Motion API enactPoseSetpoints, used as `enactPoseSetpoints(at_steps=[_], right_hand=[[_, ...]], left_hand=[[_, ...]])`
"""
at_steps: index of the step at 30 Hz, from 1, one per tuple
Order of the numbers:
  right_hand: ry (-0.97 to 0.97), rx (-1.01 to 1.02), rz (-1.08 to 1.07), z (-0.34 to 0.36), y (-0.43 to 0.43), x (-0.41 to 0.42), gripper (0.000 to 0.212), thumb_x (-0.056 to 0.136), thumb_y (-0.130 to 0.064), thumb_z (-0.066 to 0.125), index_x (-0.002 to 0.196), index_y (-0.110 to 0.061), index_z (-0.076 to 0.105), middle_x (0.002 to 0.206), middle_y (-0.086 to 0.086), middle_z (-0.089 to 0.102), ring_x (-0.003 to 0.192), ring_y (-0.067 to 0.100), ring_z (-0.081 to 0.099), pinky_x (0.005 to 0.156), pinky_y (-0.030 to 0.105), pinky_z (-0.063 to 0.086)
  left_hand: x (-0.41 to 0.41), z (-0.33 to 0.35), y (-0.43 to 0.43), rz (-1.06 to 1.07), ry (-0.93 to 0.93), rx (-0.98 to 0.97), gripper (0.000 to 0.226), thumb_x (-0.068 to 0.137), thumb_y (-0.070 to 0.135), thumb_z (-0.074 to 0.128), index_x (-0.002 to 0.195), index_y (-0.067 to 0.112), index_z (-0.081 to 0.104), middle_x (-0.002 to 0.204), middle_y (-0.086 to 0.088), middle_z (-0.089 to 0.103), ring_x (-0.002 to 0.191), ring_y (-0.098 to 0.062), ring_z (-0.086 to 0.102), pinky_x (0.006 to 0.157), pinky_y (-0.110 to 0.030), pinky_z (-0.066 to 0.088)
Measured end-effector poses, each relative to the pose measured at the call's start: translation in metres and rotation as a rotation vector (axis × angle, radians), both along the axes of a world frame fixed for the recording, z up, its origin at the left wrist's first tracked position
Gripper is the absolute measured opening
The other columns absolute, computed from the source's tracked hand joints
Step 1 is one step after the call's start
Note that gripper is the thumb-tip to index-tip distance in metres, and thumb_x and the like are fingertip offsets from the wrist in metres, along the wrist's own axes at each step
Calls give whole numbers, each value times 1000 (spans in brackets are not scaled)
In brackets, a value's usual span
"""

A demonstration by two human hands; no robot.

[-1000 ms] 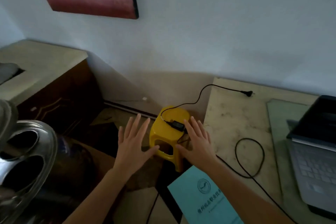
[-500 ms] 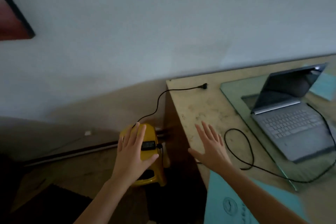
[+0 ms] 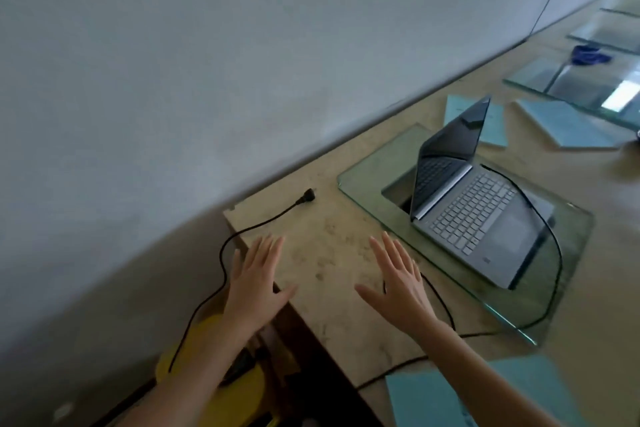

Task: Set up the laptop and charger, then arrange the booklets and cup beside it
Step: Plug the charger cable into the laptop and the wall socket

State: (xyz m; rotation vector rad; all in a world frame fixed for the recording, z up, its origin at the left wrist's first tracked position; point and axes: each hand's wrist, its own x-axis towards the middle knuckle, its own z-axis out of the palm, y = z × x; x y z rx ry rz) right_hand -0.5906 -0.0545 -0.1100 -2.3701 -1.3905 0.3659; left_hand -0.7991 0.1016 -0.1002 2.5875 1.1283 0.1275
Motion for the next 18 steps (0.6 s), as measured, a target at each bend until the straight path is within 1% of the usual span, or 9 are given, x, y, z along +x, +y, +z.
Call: enactPoseSetpoints(at_steps=[2, 4, 5, 8, 11, 13, 15, 16, 18], right_hand=[[31, -5, -26, -11, 17, 7, 88, 81, -63, 51, 148, -42, -3, 158, -12, -14, 147, 15, -11, 118, 45, 3], [56, -3, -19, -22, 31, 13, 89, 80, -63, 50, 145, -47, -9, 155, -18, -17, 146, 12, -14, 119, 45, 3], [65, 0, -11, -28, 39, 15, 89, 80, -63, 50, 144, -49, -11, 154, -19, -18, 146, 11, -15, 119, 45, 3], [111, -30, -23, -41, 57, 21, 89, 81, -61, 50, 144, -49, -11, 155, -19, -18, 145, 11, -16, 119, 46, 2], [165, -41, -57, -52, 66, 19, 86, 81, -60, 49, 146, -46, -6, 157, -19, -15, 145, 10, -15, 120, 43, 2], [175, -50, -53, -57, 73, 20, 86, 80, -61, 47, 145, -48, -9, 156, -21, -17, 144, 8, -18, 120, 39, 0], [177, -55, -49, -61, 79, 21, 86, 79, -63, 44, 143, -50, -12, 155, -22, -18, 141, 3, -21, 119, 36, -1], [181, -57, -53, -62, 80, 22, 85, 79, -64, 42, 144, -49, -12, 155, -22, -17, 140, 1, -22, 118, 35, -1], [168, -71, -50, -63, 81, 25, 86, 79, -63, 42, 146, -45, -9, 156, -20, -15, 139, 1, -21, 118, 33, -2]], left_hand=[[29, -4, 35, 18, 27, -69, 74, 86, 54, 49, 148, 25, 20, 157, 3, 21, 146, -16, 14, 120, -45, 11], [59, -10, 65, 64, 22, -221, 60, 86, 45, 55, 140, 25, 37, 148, 1, 39, 134, -20, 39, 110, -39, 33], [73, -14, 79, 86, 21, -283, 56, 87, 39, 56, 139, 24, 40, 146, -1, 42, 129, -21, 45, 105, -37, 38], [110, -30, 115, 119, 55, -319, 57, 87, 30, 57, 139, 17, 40, 144, -4, 42, 126, -23, 47, 101, -37, 43], [135, -44, 139, 162, 38, -313, 52, 81, 25, 54, 132, 18, 46, 132, -4, 50, 114, -23, 53, 93, -40, 48], [149, -57, 150, 157, 31, -308, 51, 82, 23, 52, 132, 17, 45, 131, -5, 50, 115, -24, 52, 94, -40, 46], [162, -71, 159, 150, 14, -288, 51, 85, 24, 55, 134, 13, 42, 134, -9, 49, 121, -27, 48, 97, -40, 43], [168, -76, 161, 161, -1, -280, 50, 86, 25, 56, 133, 11, 43, 132, -11, 50, 120, -28, 49, 96, -39, 43], [174, -84, 161, 217, -84, -311, 44, 86, 26, 59, 126, 10, 49, 124, -11, 55, 112, -27, 55, 87, -36, 45]])
